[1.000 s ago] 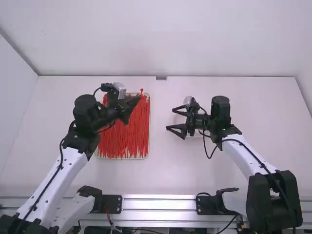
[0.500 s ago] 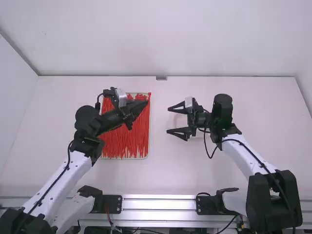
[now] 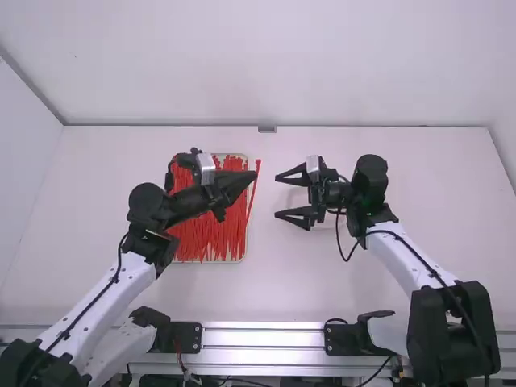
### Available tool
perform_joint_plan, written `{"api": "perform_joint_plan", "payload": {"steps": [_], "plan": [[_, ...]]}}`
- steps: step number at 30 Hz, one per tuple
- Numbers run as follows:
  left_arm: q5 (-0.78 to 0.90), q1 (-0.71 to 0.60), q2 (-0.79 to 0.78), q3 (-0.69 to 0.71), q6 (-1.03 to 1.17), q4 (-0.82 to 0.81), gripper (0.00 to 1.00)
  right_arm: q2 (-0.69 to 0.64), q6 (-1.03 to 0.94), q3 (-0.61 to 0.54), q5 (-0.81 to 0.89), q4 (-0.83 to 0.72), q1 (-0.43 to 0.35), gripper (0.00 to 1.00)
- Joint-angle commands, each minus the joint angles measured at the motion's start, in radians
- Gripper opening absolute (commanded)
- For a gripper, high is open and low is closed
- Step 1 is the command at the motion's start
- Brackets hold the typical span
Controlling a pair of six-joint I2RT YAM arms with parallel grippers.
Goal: Fasten the cable tie
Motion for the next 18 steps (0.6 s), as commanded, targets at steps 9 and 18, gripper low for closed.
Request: {"api": "perform_joint_plan", "payload": {"steps": [9, 18], "plan": [[0.011, -0.012, 0.001, -0.008, -0.039, 0.069, 0.01, 0.006, 0.011, 0.030, 0.096, 0.088, 0.157, 0.99], [0.006, -0.003, 0.001, -0.008, -0.061, 0.126, 0.01, 0.006, 0.002, 0.030, 0.099, 0.107, 0.196, 0.54]]}}
